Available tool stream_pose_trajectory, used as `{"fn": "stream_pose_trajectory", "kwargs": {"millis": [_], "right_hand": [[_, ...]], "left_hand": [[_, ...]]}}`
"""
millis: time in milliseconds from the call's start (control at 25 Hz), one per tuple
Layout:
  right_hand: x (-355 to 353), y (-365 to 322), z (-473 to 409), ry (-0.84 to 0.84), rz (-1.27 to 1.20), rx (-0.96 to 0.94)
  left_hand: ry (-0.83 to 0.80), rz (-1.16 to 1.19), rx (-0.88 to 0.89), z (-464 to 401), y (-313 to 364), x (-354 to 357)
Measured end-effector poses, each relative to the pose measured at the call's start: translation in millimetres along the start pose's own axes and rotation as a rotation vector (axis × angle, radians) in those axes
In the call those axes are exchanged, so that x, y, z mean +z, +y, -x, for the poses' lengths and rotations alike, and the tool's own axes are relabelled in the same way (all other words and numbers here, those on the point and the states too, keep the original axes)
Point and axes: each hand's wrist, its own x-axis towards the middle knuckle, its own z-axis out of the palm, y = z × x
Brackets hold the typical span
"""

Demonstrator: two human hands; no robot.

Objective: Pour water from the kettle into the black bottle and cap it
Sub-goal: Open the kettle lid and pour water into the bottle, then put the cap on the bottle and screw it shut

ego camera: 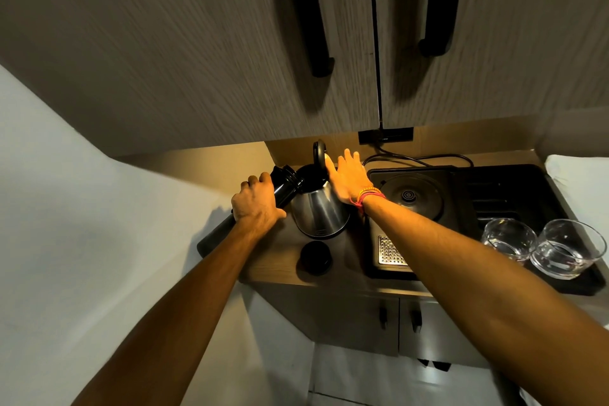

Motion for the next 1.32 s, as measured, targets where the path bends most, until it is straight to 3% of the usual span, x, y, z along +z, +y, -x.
{"fn": "stream_pose_trajectory", "kwargs": {"millis": [240, 400, 520, 720, 840, 1000, 1200, 1320], "right_hand": [[1, 0, 0, 0.012, -0.032, 0.024], [0, 1, 0, 0.004, -0.028, 0.013], [0, 2, -1, -0.046, 0.105, -0.044], [-4, -1, -2, -0.106, 0.162, -0.02], [-8, -9, -6, -0.14, 0.095, 0.077], [-6, -19, -11, -0.18, 0.242, 0.044], [8, -29, -12, -0.11, 0.306, 0.075], [12, -30, -11, -0.044, 0.366, -0.048]], "left_hand": [[0.006, 0.058, 0.0, 2, 0, 2], [0.045, 0.237, -0.015, 0, -1, 7], [0.06, 0.459, -0.053, 0, -3, 18], [0.117, 1.111, -0.229, 5, -18, 48], [0.184, 1.266, -0.276, 16, -20, 70], [0.214, 1.378, -0.354, 16, -24, 87], [0.146, 1.352, -0.321, 18, -30, 95], [0.23, 1.318, -0.262, 27, -28, 89]]}}
